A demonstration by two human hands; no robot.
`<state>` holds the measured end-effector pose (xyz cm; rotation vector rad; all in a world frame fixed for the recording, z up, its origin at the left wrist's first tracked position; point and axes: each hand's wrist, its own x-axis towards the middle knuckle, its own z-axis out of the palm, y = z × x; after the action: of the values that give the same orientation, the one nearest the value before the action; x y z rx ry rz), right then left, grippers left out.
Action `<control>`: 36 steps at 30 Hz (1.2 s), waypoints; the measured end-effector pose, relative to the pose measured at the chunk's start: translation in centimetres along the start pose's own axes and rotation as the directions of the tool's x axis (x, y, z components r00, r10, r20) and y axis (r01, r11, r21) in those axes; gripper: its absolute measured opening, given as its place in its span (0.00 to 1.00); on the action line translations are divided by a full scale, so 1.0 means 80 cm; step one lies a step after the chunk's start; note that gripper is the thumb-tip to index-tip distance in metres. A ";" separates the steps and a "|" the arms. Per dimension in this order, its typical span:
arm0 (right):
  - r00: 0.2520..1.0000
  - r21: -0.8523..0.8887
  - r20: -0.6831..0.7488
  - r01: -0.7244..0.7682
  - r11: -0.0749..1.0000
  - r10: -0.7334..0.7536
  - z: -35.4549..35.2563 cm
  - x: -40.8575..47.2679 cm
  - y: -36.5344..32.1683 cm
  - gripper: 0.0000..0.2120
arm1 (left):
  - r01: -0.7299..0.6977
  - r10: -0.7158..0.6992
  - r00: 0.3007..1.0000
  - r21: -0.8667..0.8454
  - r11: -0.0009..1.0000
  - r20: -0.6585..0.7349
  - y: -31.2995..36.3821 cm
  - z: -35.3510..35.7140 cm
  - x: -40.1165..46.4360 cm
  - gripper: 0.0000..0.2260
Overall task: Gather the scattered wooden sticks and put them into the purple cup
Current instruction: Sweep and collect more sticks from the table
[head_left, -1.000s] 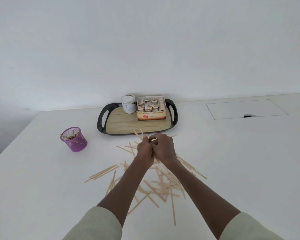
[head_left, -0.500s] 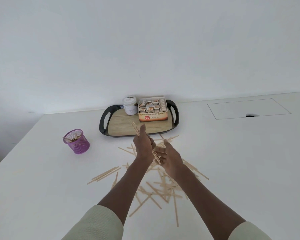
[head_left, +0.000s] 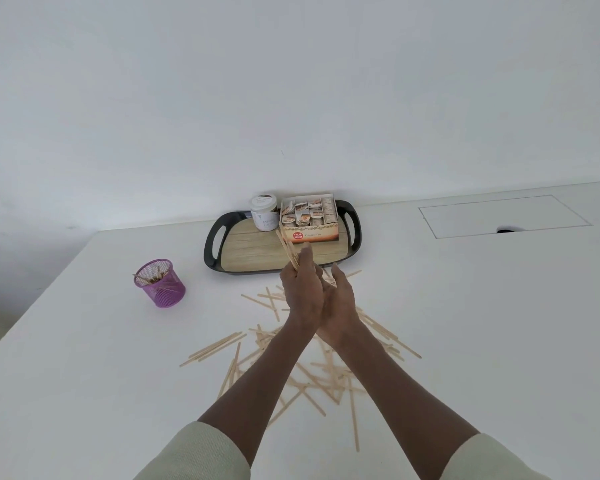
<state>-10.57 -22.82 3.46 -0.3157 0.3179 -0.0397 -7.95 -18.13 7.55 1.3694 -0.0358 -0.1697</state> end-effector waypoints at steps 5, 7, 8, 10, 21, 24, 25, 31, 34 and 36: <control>0.998 -0.011 -0.056 0.018 1.000 -0.018 -0.007 -0.001 -0.001 0.29 | -0.066 0.065 0.996 0.018 0.998 0.057 0.005 0.000 0.000 0.19; 0.998 -0.014 -0.057 0.027 1.000 -0.027 -0.003 -0.001 -0.005 0.31 | -0.107 0.102 0.991 0.062 0.992 0.088 0.002 -0.002 -0.003 0.16; 0.997 -0.029 -0.062 0.033 0.999 -0.034 -0.001 -0.001 -0.007 0.31 | -0.115 0.107 0.990 0.073 0.991 0.096 0.001 -0.003 -0.004 0.14; 0.997 -0.049 -0.058 0.042 0.998 -0.045 0.004 0.000 -0.009 0.31 | -0.113 0.104 0.990 0.094 0.989 0.096 -0.001 -0.003 -0.007 0.13; 0.994 -0.168 0.097 0.062 0.984 -0.047 0.027 -0.005 0.000 0.30 | -0.229 0.214 0.973 0.218 0.949 0.092 -0.011 -0.015 -0.009 0.19; 0.994 -0.177 0.100 0.054 0.983 -0.036 0.030 -0.005 0.004 0.30 | -0.211 0.192 0.975 0.198 0.957 0.110 -0.012 -0.019 -0.006 0.19; 0.996 -0.180 0.089 0.048 0.983 -0.032 0.030 -0.004 0.005 0.29 | -0.204 0.186 0.976 0.175 0.963 0.113 -0.011 -0.021 -0.005 0.20; 0.999 -0.257 -0.007 0.034 0.966 -0.037 0.037 0.004 0.010 0.28 | -0.132 0.125 0.987 0.072 0.989 0.096 -0.009 -0.034 0.002 0.20; 0.994 -0.416 -0.027 0.082 0.906 -0.102 0.046 0.010 0.006 0.25 | -0.121 0.112 0.989 0.092 0.988 0.093 -0.009 -0.045 0.010 0.15; 0.975 -0.526 -0.029 0.173 0.833 -0.221 0.053 0.015 -0.003 0.25 | -0.147 0.137 0.987 0.131 0.980 0.084 -0.008 -0.056 0.015 0.10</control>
<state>-8.11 -21.87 7.00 -0.8925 0.3811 -0.1742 -6.27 -14.05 5.91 1.4910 -0.2108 -0.0996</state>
